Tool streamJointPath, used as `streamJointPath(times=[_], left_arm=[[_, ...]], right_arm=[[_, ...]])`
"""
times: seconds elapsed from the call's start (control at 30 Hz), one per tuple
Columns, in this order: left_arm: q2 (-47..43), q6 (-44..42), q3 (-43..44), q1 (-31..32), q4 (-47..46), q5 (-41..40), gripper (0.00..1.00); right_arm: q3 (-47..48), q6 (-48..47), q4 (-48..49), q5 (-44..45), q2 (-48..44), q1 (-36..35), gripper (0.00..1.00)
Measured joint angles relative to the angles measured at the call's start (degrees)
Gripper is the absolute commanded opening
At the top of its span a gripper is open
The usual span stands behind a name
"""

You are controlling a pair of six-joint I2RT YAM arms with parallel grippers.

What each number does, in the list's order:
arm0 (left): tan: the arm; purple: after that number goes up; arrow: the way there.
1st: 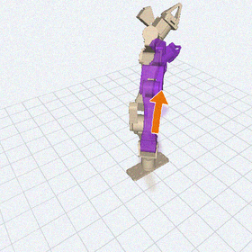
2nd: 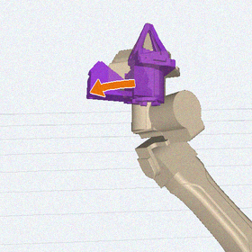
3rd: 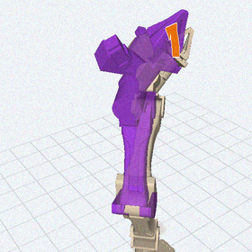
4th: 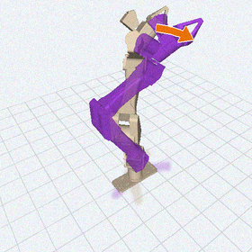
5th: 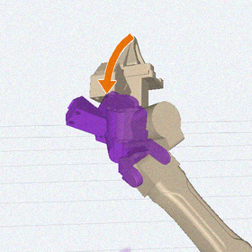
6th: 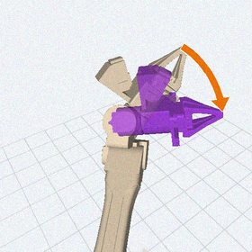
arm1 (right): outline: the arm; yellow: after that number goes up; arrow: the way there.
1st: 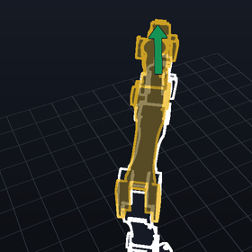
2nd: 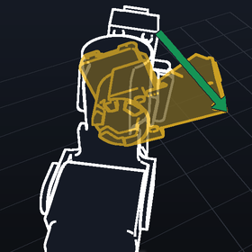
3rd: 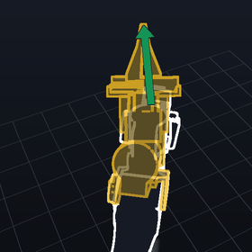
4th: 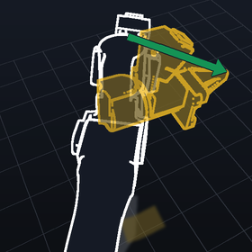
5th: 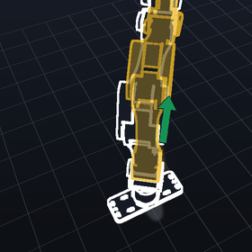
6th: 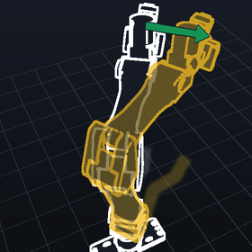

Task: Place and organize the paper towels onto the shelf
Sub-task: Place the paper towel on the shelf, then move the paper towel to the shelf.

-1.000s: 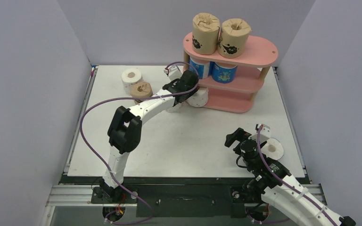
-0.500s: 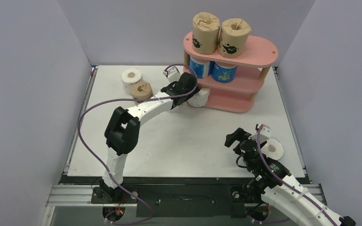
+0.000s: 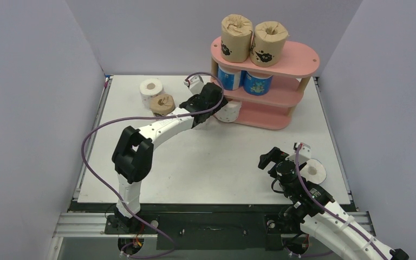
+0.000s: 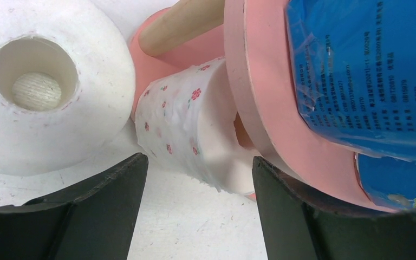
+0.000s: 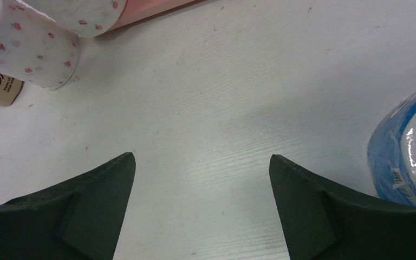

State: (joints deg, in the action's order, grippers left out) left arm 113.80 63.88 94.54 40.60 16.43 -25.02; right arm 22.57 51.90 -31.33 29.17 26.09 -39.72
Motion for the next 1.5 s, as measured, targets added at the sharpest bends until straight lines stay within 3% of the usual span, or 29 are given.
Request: streamJointPath(times=[0.17,0.4,0.7,0.93,1.07,1.2,1.5], left_arm=[[-3.5,0.1,-4.6,0.0,-2.5,0.4,0.69],[-16.6,0.2,-17.1,0.0,-4.6,0.4,0.7],[-37.3,-0.3,-37.3,0.3,-5.7,0.7,0.69],[-52.4,-3.2,-52.9,1.0,-5.9,2.9,0.69],[-60.7,-4.6,-59.7,1.3,-5.5,4.4,0.69],[-67.3,-5.1,-63.3,1.4,-5.5,5.1,0.69],[-75.7,-5.6,-67.9,1.6,-4.7,5.4,0.69]], right_arm=[[0.0,0.0,0.0,0.0,0.0,0.0,0.89],[0.0,-2.4,2.2,-1.0,0.0,0.0,0.89],[-2.0,-9.2,19.4,-7.8,3.8,0.0,0.86],[-6.3,-12.4,41.6,-7.7,16.7,0.0,0.89],[-6.4,-16.7,53.3,-7.5,30.4,0.0,0.9],[-5.0,-20.7,60.3,-7.5,39.0,0.2,0.89],[4.8,-23.2,75.4,-7.4,59.1,2.3,0.76]])
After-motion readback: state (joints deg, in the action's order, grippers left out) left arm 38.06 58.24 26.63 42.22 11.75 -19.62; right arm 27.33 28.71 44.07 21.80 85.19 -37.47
